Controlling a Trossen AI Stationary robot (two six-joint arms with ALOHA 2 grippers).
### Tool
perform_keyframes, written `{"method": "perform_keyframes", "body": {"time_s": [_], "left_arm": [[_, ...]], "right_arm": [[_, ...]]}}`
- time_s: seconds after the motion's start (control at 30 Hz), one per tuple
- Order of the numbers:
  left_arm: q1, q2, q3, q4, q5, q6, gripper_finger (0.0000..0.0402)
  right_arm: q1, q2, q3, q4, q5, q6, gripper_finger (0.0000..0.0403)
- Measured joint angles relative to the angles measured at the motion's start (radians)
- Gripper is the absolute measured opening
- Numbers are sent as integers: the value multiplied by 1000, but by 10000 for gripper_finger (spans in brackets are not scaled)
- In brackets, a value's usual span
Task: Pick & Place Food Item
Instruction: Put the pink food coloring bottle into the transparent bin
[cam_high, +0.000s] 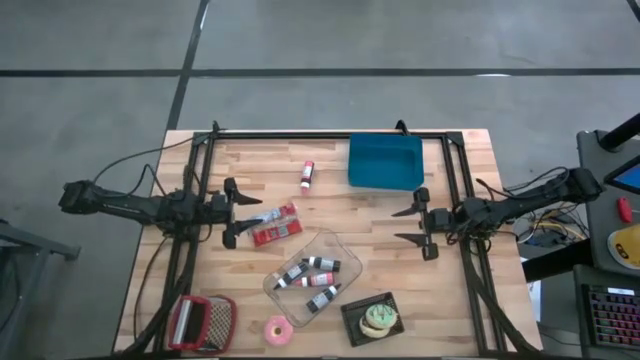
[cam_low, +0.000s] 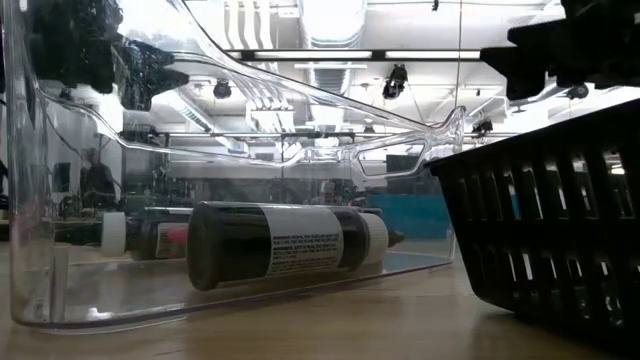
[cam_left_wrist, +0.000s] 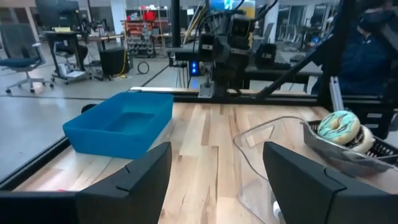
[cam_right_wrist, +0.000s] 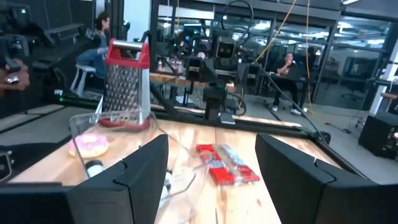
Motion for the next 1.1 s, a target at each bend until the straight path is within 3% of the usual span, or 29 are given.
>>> {"method": "perform_keyframes", "body": {"time_s": [0.43, 0.63, 0.77, 0.9, 1.1], "left_arm": [[0, -222, -117, -38, 4, -12, 259], [2, -244, -119, -76, -79, -58, 259], [14, -206, -88, -168, -180, -125, 259], [43, -120, -28, -215, -199, -197, 259], [103, 125, 86, -214, -202, -243, 259]], "right_arm": [[0, -58, -32, -112, 26, 47, 237], [0, -58, -32, -117, 26, 50, 237], [0, -58, -32, -116, 27, 49, 237], [0, -58, -32, -114, 48, 47, 237], [0, -58, -32, -113, 53, 47, 235]]}}
